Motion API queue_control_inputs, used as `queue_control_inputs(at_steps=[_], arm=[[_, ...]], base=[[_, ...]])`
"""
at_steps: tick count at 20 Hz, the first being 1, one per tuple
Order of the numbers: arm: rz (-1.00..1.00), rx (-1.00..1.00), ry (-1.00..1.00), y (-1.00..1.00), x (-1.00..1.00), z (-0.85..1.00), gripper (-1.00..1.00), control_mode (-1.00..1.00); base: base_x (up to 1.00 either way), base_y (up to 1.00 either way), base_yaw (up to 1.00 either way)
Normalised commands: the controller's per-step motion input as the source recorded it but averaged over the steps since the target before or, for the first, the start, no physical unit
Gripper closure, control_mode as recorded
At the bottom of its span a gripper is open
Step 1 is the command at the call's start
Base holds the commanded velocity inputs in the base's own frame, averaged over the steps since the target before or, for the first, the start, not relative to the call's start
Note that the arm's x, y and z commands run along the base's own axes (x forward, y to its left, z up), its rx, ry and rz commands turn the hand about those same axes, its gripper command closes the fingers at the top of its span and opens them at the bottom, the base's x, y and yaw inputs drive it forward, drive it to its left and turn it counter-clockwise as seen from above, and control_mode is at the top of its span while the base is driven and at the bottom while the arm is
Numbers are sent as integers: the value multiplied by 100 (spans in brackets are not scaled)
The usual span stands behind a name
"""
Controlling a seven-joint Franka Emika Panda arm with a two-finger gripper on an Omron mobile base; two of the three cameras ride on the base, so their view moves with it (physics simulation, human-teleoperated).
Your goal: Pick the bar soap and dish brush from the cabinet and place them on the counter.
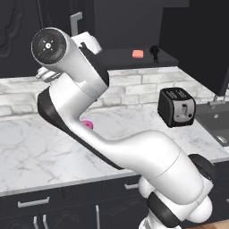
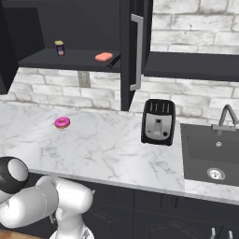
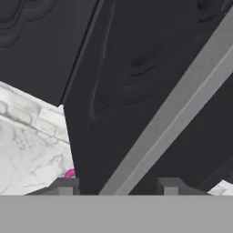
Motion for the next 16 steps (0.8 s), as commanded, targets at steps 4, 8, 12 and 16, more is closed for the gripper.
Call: queue_control_inputs(at_steps=[4,8,12,16], arm=[[-3,0,-12,3,-56,1,-100,-100],[0,0,-15,3,-68,5,-100,-100],[0,1,-10,-20,-72,7,-100,-100],[0,6,-4,-43,-54,7,-100,-100]], base=[[0,0,0],[0,0,0],[0,0,0],[0,0,0]])
